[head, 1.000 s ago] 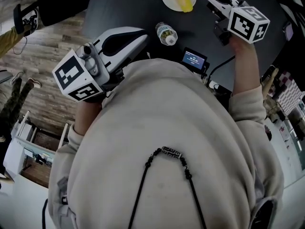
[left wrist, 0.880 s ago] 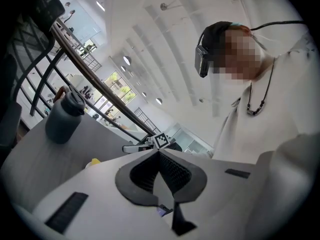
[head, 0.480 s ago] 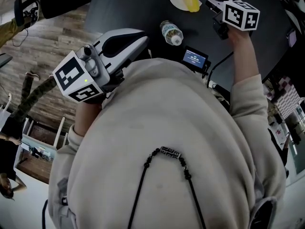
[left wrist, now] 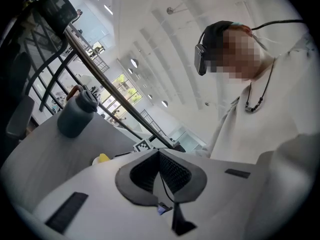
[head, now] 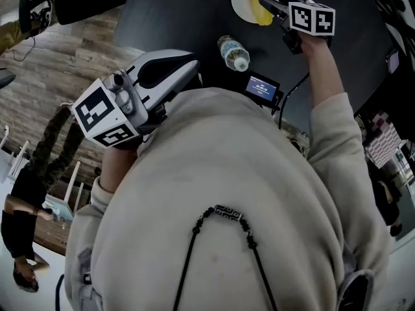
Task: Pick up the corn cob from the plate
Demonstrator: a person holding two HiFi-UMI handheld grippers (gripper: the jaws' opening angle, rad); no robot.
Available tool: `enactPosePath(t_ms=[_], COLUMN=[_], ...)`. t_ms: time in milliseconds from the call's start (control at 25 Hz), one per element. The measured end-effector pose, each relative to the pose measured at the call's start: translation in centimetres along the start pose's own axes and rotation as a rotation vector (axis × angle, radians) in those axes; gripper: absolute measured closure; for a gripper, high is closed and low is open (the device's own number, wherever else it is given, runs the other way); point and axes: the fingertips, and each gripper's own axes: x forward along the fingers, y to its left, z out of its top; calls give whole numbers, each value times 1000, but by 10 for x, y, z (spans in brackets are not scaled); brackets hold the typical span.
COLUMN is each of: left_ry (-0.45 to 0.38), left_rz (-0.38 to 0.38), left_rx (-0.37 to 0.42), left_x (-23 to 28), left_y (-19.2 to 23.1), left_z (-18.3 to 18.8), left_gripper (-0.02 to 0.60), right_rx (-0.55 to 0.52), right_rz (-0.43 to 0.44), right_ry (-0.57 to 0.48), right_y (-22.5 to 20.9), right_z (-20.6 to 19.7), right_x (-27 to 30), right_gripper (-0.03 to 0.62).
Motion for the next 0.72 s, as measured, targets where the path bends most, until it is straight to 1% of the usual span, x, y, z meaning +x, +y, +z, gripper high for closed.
enactPosePath(t_ms=[440,600,720], left_ry=[-28,-33,-31], left_rz=[33,42,44], left_rx=[-14,-17,-17], left_x=[-12,-17,-16], left_y=[5,6,4], left_z=[-9,-10,-13], left_gripper=[581,581,581], right_rx=[-25,-4,-36], right_rz=[-63,-52,-60], right_ry=[159,197,218], right_y=[-23,-21,-21], right_z=[-33,-38,-40], right_x=[37,51,59], right_gripper=[306,299,299])
